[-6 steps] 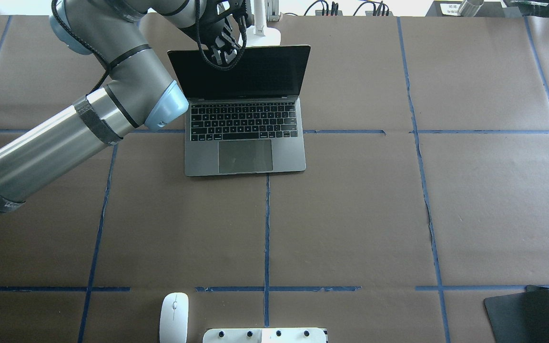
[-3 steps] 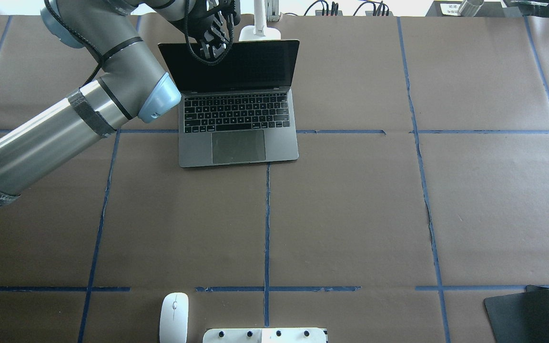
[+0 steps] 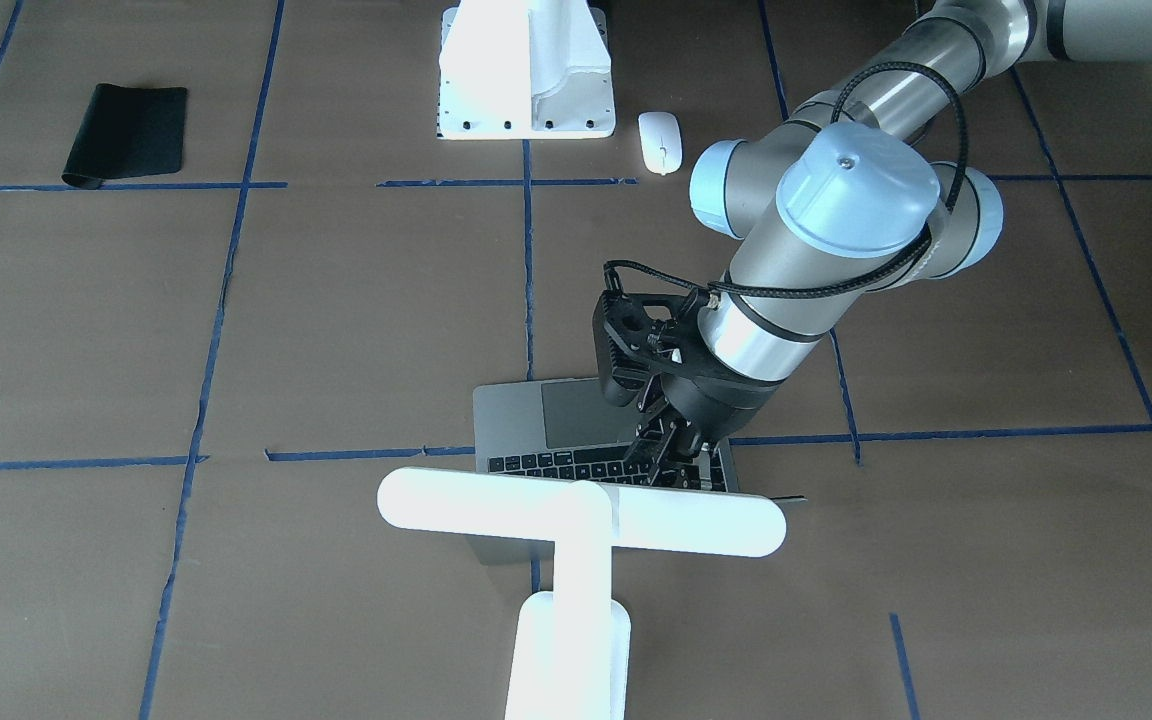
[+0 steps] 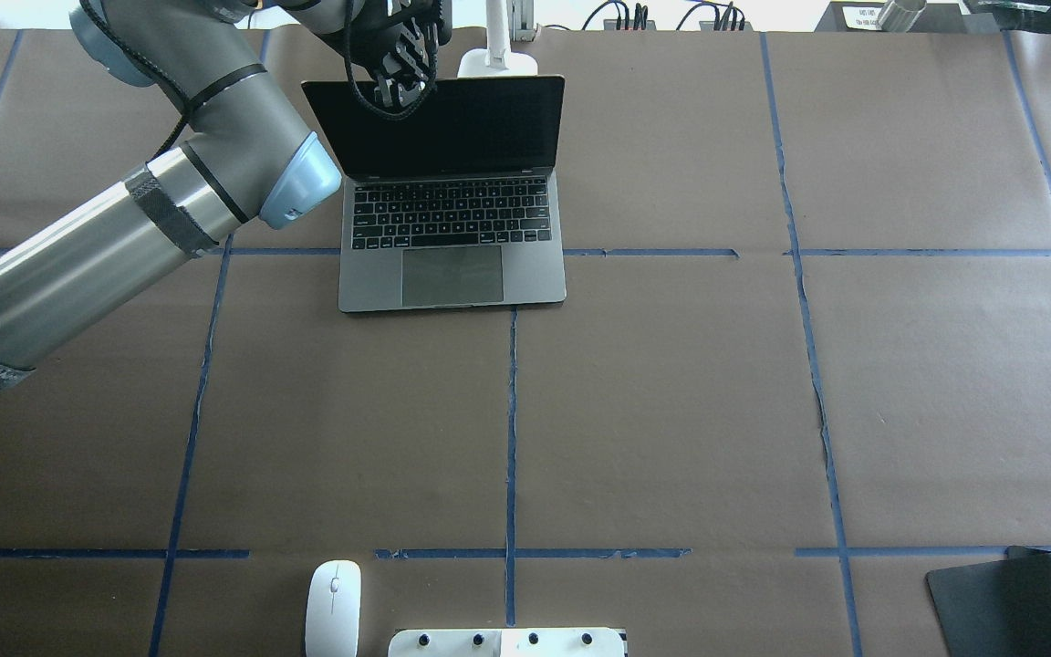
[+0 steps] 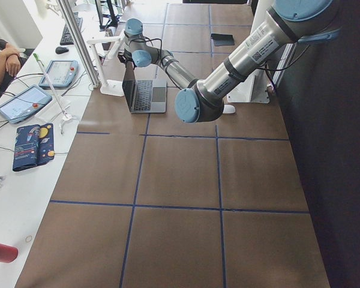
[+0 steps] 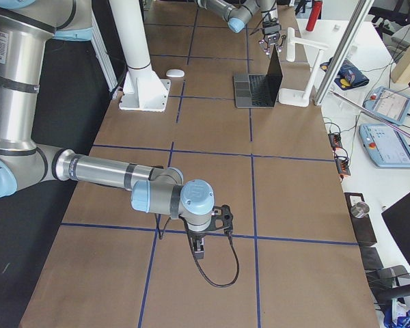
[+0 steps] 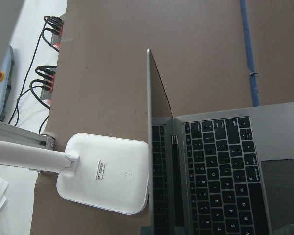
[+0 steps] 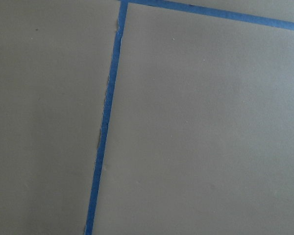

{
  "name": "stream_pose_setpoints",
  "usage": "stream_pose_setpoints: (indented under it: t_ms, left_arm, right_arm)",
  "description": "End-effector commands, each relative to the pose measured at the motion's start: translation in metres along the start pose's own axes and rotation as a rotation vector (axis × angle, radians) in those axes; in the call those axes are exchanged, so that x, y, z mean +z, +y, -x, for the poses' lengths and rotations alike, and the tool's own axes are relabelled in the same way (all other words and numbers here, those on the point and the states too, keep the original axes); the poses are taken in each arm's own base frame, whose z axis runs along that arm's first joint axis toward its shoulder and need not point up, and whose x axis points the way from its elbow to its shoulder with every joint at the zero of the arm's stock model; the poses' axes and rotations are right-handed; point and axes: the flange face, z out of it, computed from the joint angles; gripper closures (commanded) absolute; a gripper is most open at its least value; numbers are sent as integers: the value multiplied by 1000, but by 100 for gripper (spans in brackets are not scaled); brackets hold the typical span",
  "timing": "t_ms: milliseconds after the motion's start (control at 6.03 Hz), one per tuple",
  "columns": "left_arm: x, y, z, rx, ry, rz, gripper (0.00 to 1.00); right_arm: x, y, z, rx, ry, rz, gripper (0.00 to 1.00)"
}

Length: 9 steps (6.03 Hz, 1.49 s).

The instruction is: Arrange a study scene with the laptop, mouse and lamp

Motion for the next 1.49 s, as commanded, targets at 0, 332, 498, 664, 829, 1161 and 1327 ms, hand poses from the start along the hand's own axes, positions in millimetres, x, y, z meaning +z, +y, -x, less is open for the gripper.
stream_pose_setpoints:
  t_ms: [0, 332, 498, 664, 829, 1161, 1327]
  left_arm:
    - [-36, 31, 18, -37, 35, -25, 38]
    - [-92, 121, -18, -73, 62, -53, 38]
    - [-113, 145, -39, -74, 50, -56, 36]
    - [-126, 170, -60, -97, 59, -35, 20]
    - [-150, 181, -81, -140, 73, 10, 1]
    - [-178, 202, -117, -318, 168, 191, 2]
    - [-191, 211, -122, -416, 188, 270, 6]
  right_arm:
    - [0, 0, 1, -1, -1, -1, 0]
    - [0, 0, 1, 1, -3, -2, 0]
    - [-1, -1, 1, 0, -2, -3, 0]
    - [-2, -1, 2, -2, -2, -6, 0]
    - [-4, -3, 4, -5, -1, -10, 0]
    - [-10, -10, 7, -23, 8, -49, 0]
    - [-9, -10, 8, -19, 6, -48, 0]
